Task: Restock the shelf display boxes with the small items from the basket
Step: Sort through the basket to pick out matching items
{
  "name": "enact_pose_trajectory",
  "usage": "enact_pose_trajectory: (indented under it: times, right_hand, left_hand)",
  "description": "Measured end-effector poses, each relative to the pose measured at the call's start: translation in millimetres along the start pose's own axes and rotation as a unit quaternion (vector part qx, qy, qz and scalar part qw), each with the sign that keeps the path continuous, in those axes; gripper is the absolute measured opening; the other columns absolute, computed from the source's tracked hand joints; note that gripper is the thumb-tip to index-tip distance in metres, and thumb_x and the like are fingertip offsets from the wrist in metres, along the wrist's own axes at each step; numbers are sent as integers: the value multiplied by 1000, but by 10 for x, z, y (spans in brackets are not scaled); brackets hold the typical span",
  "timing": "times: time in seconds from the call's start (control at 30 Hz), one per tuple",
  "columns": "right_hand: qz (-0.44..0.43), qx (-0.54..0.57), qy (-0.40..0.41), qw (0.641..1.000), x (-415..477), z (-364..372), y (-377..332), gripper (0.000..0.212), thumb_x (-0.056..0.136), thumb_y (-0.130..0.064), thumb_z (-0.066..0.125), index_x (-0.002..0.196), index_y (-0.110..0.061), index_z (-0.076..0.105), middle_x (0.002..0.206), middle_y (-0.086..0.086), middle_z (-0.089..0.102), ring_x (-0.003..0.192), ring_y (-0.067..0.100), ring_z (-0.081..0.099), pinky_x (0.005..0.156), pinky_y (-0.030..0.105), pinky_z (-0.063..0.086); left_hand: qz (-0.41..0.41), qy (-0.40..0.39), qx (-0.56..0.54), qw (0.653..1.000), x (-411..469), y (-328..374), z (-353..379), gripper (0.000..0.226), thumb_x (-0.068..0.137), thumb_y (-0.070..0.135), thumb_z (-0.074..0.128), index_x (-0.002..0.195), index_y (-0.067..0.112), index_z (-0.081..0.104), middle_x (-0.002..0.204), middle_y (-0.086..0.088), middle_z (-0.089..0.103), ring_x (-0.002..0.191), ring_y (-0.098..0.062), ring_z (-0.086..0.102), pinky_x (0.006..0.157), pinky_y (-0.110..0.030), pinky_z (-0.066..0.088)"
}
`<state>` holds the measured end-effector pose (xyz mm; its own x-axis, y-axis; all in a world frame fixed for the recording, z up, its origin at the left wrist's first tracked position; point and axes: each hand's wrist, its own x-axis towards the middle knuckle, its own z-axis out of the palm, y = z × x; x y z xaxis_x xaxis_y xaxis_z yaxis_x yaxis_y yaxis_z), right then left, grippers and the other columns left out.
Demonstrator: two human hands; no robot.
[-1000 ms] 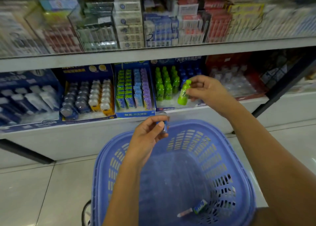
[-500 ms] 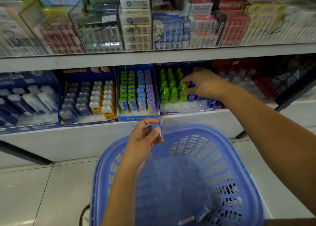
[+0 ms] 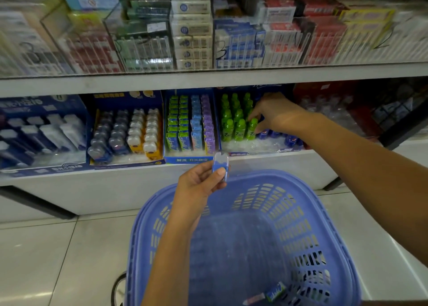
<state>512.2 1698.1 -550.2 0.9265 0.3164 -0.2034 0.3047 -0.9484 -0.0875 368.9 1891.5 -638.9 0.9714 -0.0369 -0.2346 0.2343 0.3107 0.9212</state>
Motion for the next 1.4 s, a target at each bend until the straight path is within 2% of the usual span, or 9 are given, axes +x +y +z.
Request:
enact_pose_trajectory:
  times: [0.13, 0.23, 0.3, 0.43, 0.57, 0.83, 1.07, 1.23, 1.4]
  right_hand:
    - [19, -6, 80, 997, -134, 6, -73, 37, 78, -19, 75, 109, -8, 58, 114, 15, 58, 101, 29, 56, 79, 31, 45]
    - [47, 225, 168, 959, -363, 68, -412, 32, 78, -39, 74, 74, -13, 56, 72, 3, 65, 65, 17, 62, 56, 23, 46]
    - [54, 401, 86, 911, -535, 125, -786, 39, 75, -52, 71, 73, -14, 62, 57, -1, 64, 47, 10, 61, 43, 17, 43]
    - [-6, 544, -27, 839, -598, 169, -1271, 29, 77, -27, 76, 95, -6, 68, 71, 6, 67, 54, 9, 64, 53, 20, 54]
    - [-48, 533, 3, 845, -463, 116, -1484, 25, 75, -22, 78, 93, -7, 70, 71, 2, 68, 61, 13, 68, 65, 25, 59]
    - [-101, 539, -29, 836, -92, 27, -1981, 11, 81, -18, 72, 91, -14, 69, 70, 1, 71, 53, 10, 64, 56, 18, 55]
    - [-101, 532, -49, 839, 143, 89, -2313, 10, 83, -21, 71, 91, -16, 71, 79, 4, 73, 57, 8, 65, 65, 20, 59]
    - [-83, 508, -19, 857, 257, 177, -2499, 15, 76, -22, 78, 86, -15, 68, 75, 1, 67, 55, 7, 66, 57, 17, 54]
    - [-141, 251, 139, 947, 353, 413, -2579, 23, 80, -21, 74, 94, -15, 57, 76, 2, 62, 67, 14, 60, 68, 34, 53]
  left_hand:
    - [18, 26, -16, 999, -51, 97, -43, 24, 84, 10, 67, 107, 13, 61, 87, -8, 75, 78, -20, 72, 63, -22, 55]
    - [108, 109, 79, 985, -78, 176, -84, 18, 85, 8, 68, 96, 19, 60, 88, -11, 71, 78, -20, 71, 63, -22, 55]
    - [168, 169, 135, 962, -106, 220, -106, 17, 81, 10, 73, 89, 21, 62, 86, -1, 71, 76, -8, 68, 65, -17, 53]
    - [205, 211, 186, 937, -164, 299, -218, 19, 82, 16, 73, 93, 27, 63, 86, 14, 70, 77, 4, 66, 68, -11, 50]
    - [210, 184, 122, 952, -213, 398, -403, 24, 86, 6, 66, 104, 23, 66, 91, 13, 72, 87, -1, 69, 76, -15, 53]
    - [159, 68, -90, 981, -271, 641, -1025, 19, 92, 14, 52, 98, 13, 70, 79, -1, 73, 75, -13, 69, 70, -21, 55]
    - [162, 119, -176, 964, -222, 557, -1353, 19, 89, 17, 55, 101, 12, 69, 87, -8, 75, 84, -19, 71, 75, -22, 55]
    - [175, 184, -133, 958, -91, 488, -1503, 22, 96, 17, 52, 113, 12, 65, 94, -5, 74, 91, -17, 70, 80, -24, 55]
    - [189, 334, 172, 908, -11, 317, -1600, 26, 97, 18, 52, 121, 18, 62, 118, 3, 61, 100, 5, 58, 92, -17, 48]
